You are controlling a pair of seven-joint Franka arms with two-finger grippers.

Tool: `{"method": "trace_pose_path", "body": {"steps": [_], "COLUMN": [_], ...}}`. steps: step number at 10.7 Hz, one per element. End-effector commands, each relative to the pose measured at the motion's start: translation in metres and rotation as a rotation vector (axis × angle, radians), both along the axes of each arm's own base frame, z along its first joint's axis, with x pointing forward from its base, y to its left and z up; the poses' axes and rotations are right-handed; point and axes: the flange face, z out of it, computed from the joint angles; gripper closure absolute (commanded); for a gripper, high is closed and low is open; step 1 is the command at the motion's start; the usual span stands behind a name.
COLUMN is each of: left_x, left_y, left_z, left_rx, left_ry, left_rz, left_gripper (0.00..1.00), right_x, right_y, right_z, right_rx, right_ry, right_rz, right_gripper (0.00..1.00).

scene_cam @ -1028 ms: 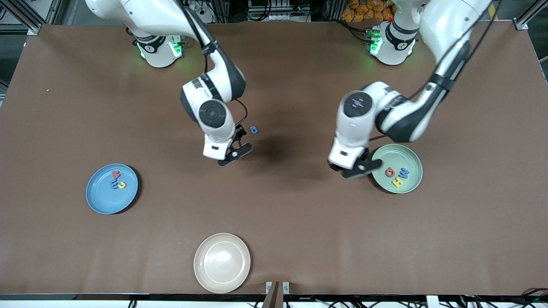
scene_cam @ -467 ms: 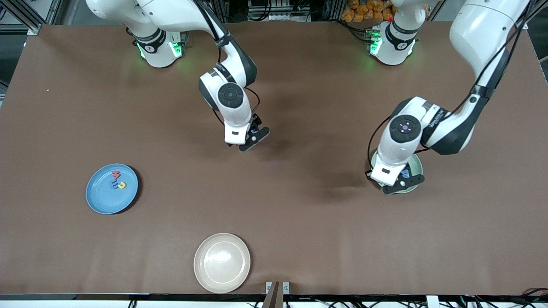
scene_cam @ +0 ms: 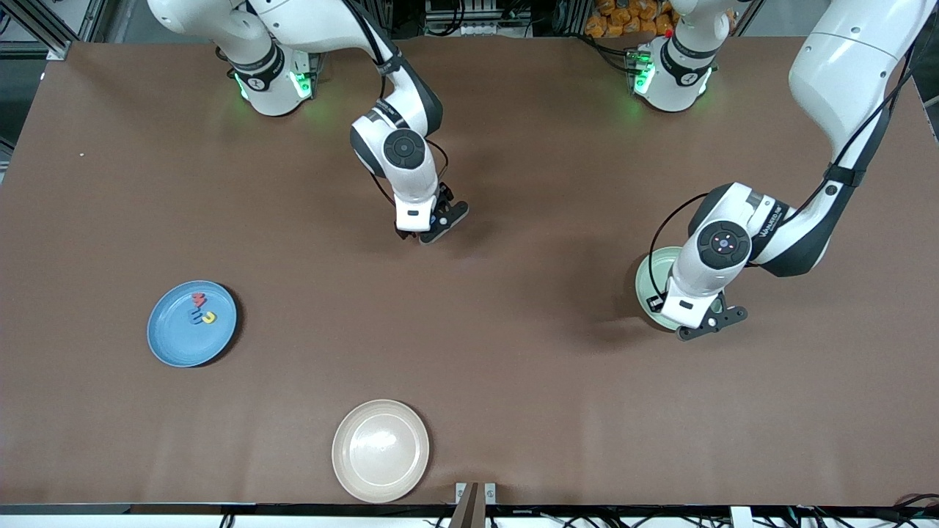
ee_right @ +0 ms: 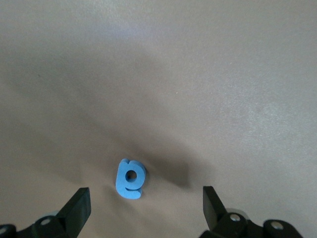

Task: Sort upper and lower case letters into plates
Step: 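Carry the b to the green plate while the right gripper grasps the e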

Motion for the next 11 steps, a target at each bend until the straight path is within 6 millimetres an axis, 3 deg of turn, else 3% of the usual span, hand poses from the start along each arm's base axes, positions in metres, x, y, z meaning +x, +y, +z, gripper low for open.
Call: {"method": "trace_pose_path", "body": {"steps": [1, 2, 6, 7, 8, 11], "left_x": [-0.007, -0.008, -0.001, 0.002, 0.006, 0.022], "left_y": [0.002, 0.003, -0.001, -0.003, -0.007, -0.013], "left_z": [0.004, 0.004, 0.028, 0.041, 0.050, 0.079], "left_rx": [0.020, 0.024, 0.030, 0.033, 0.028, 0.021], "left_ry": [0.028, 0.032, -0.010, -0.034, -0.050, -0.097], "left_rz": [-0.010, -0.011, -0.038, -0.048, -0.059, -0.063], "left_gripper": [0.62, 0.01, 0.00, 0.00, 0.00, 0.00], "right_x": [-0.009, -0.014, -0.018, -0.018, -0.018, -0.017], "right_y": [0.004, 0.010, 0.013, 0.014, 0.014, 0.013], "right_z": [-0.009, -0.016, -0.024, -0.023, -0.023, -0.018], "right_rx": [0.013, 0.018, 0.016, 0.014, 0.015, 0.016], "right_ry": [-0.004, -0.013, -0.017, -0.020, -0.021, -0.020], "right_rz": [-0.007, -0.010, -0.011, -0.003, -0.003, -0.006], "right_gripper": [0.00, 0.00, 0.00, 0.28, 0.96, 1.00]}}
